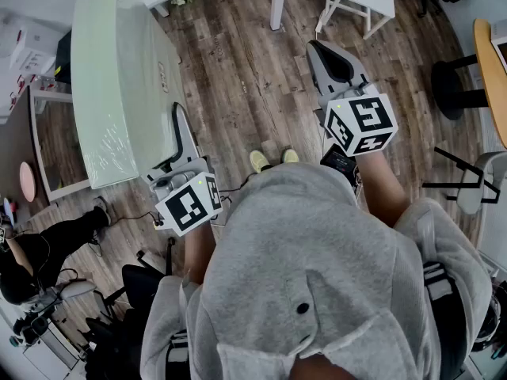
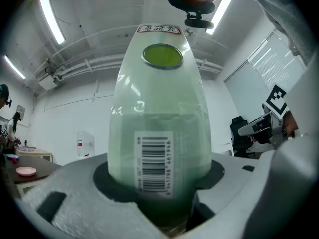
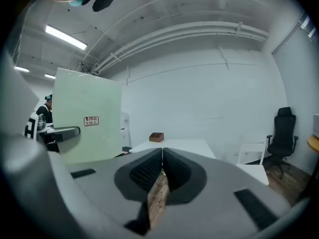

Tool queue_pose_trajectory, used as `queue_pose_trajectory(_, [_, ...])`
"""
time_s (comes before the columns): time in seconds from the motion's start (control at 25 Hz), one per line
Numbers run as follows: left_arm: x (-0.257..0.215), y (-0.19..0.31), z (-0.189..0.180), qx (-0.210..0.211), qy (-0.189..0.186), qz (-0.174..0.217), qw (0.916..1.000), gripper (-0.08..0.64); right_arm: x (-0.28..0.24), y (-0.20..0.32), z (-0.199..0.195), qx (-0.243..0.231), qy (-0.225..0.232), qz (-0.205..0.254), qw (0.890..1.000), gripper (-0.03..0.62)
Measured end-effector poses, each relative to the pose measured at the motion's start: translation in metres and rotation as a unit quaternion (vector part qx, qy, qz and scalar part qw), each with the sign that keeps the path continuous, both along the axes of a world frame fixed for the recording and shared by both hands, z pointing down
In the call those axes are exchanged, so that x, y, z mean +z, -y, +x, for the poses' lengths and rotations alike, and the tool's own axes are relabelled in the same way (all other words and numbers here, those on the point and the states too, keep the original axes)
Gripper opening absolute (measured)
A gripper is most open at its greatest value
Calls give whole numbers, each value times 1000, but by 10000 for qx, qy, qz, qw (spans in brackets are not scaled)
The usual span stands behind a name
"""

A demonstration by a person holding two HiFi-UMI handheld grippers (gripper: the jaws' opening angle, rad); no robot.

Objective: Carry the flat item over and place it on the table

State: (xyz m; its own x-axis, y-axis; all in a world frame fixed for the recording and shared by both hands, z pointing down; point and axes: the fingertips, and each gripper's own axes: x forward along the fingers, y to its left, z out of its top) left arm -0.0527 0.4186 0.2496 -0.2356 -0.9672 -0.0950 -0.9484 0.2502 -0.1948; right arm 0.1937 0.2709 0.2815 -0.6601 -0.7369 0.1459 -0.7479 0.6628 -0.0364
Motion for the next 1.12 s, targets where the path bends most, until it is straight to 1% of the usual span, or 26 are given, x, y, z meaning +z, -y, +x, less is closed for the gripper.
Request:
queue_pose_trajectory(0.24, [10,1,-6,-21,-54,-12,10000,288,6,0,-4,16,-15,23,10000,26])
queue_pose_trajectory(0.6, [16,-9,-25,56,-134,29,9999,288,5,-11,-26,55,-15,137,9999,26])
queue_pose_trajectory(0.84, [11,-23,-42,87,-300,72,9995,288,-7,-26,-45,63,-87,216,9997,26])
queue_pose_trajectory(1.12, [10,-26,-48,166,-300,169,9993,288,-10,-31,-52,63,-144,326,9993,26])
